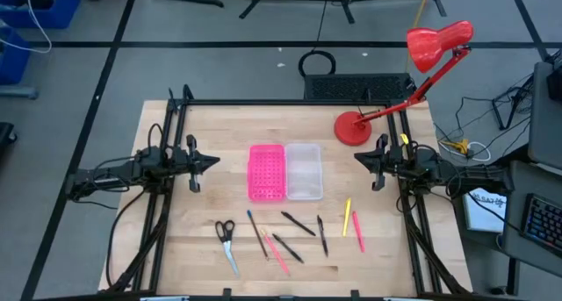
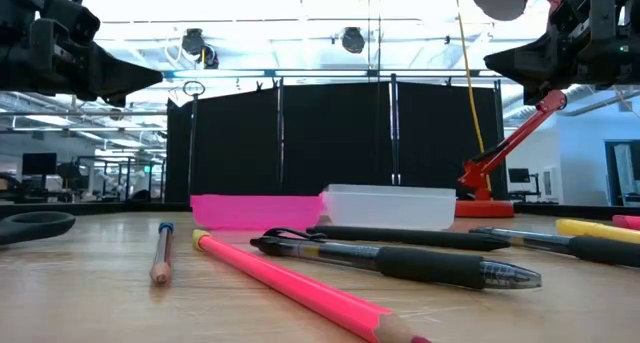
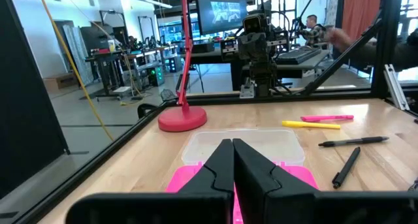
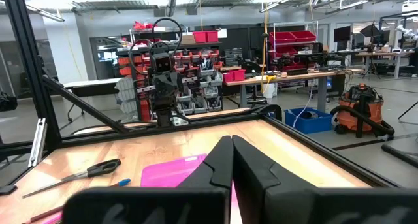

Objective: Pick & place school supplies into a supply box

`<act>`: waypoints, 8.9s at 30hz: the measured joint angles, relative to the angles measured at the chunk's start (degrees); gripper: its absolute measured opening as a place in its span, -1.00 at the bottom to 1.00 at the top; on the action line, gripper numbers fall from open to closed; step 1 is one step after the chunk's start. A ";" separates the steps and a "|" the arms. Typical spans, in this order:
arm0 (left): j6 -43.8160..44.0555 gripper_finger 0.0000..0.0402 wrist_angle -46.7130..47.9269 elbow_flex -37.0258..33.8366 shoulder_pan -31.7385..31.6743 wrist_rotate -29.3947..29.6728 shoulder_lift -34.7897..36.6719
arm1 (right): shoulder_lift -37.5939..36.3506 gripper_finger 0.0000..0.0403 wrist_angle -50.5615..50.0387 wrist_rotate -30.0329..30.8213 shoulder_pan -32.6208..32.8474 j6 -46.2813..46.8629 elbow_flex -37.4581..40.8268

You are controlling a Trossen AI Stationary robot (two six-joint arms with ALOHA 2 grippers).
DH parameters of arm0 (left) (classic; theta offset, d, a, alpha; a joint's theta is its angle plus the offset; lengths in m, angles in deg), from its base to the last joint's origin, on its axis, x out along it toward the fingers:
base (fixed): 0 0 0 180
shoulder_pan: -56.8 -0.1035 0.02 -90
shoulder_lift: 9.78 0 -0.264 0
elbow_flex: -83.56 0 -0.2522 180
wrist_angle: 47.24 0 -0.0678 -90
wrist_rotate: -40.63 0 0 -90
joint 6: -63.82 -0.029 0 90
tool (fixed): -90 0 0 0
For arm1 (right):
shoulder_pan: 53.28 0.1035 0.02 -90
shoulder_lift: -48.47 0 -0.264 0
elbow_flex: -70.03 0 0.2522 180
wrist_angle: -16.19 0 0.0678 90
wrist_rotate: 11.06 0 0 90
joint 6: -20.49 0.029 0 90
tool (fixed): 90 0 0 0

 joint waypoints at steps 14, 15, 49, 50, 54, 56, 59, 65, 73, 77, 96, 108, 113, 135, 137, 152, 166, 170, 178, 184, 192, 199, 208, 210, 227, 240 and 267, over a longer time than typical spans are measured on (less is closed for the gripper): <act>0.00 -0.96 0.00 0.00 0.00 0.02 -0.01 | 0.00 -1.00 0.01 -0.01 0.00 0.00 -0.01; 0.00 -0.96 0.00 -0.01 -0.01 0.01 -0.02 | 0.00 -1.00 0.01 0.01 0.00 0.00 -0.01; 0.00 -0.96 0.00 -0.02 -0.02 0.01 -0.02 | 0.00 -1.00 0.01 -0.01 -0.01 0.00 -0.01; 0.00 -0.96 0.00 -0.02 0.00 0.02 -0.01 | 0.00 -1.00 0.00 -0.01 0.00 0.00 -0.02; 0.00 -0.96 0.00 -0.01 -0.01 0.01 -0.02 | 0.00 -1.00 0.00 -0.01 0.01 0.00 -0.02; 0.00 -0.96 0.00 -0.02 0.00 0.00 0.00 | 0.00 -1.00 0.01 0.01 -0.01 0.00 -0.01; 0.00 -0.96 0.00 0.00 -0.01 0.01 -0.01 | 0.00 -1.00 0.02 0.01 0.00 0.00 -0.02; 0.00 -0.96 0.00 -0.02 -0.02 0.02 -0.02 | 0.00 -1.00 0.02 -0.01 0.01 0.00 0.00; 0.00 -0.96 0.00 0.00 -0.02 0.01 -0.01 | 0.00 -1.00 0.02 -0.01 0.01 0.00 -0.02; 0.00 -0.96 0.00 0.00 0.00 0.02 -0.02 | 0.00 -1.00 0.00 -0.01 0.01 0.00 -0.02; 0.00 -0.96 0.00 -0.02 -0.02 0.00 -0.02 | 0.00 -1.00 0.02 0.00 0.01 0.00 -0.02; 0.00 -0.96 0.00 0.00 -0.01 0.01 -0.01 | 0.00 -1.00 0.00 -0.01 -0.01 0.00 -0.02; 0.00 -0.96 0.00 -0.02 -0.02 0.02 -0.02 | 0.00 -1.00 0.01 -0.01 0.01 0.00 -0.01; 0.00 -0.96 -1.69 -0.06 -0.02 0.13 0.00 | -0.02 -1.00 0.90 -0.02 -0.02 0.00 0.00; 0.10 -0.96 -1.57 -0.06 -0.02 0.11 0.00 | -0.02 -1.00 0.90 -0.02 0.00 0.00 0.00; 4.34 -0.96 -4.90 -0.06 0.24 -0.88 -0.02 | -0.02 -1.00 0.86 0.01 -0.02 -4.79 -0.02; -2.75 -0.96 -11.57 -0.02 0.13 3.41 -0.02 | 18.78 -1.00 -14.90 19.37 4.93 -8.82 -25.83; -2.95 -0.96 -14.22 -0.02 0.13 5.34 0.00 | 32.69 -1.00 -35.16 27.70 9.48 1.06 -41.59; 0.84 -0.96 -13.14 -0.02 0.13 5.76 -0.02 | 63.08 -1.00 -73.23 18.98 19.57 34.83 -75.90; 8.33 -0.96 -12.71 -0.02 0.13 5.38 -0.02 | 80.62 -1.00 -101.18 13.65 27.71 66.86 -94.12; 9.22 -0.96 -12.26 -0.02 0.14 4.40 -0.02 | 88.02 -0.84 -101.37 5.32 36.26 84.55 -91.76; 8.42 -0.96 -11.76 -0.02 0.14 4.46 -0.02 | 90.42 -0.30 -101.71 -1.41 39.17 93.68 -83.95; 5.38 -0.96 -11.56 -0.02 0.15 4.48 -0.02 | 90.09 0.19 -93.09 -5.55 39.51 101.21 -74.73; 5.40 -0.96 -11.56 -0.02 0.13 4.50 -0.02 | 90.09 0.22 -90.41 -6.11 39.50 102.87 -73.49; 5.44 -0.96 -11.37 -0.02 0.15 4.55 -0.02 | 90.44 0.07 -63.80 -9.02 41.14 106.45 -57.68; 4.33 -0.96 -10.14 -0.02 0.14 4.61 0.00 | 90.45 -0.08 -51.78 -10.81 41.27 106.46 -45.85; 4.74 -0.96 -10.12 -0.02 0.13 4.52 0.00 | 68.40 -0.88 -55.69 4.23 41.02 100.28 -44.13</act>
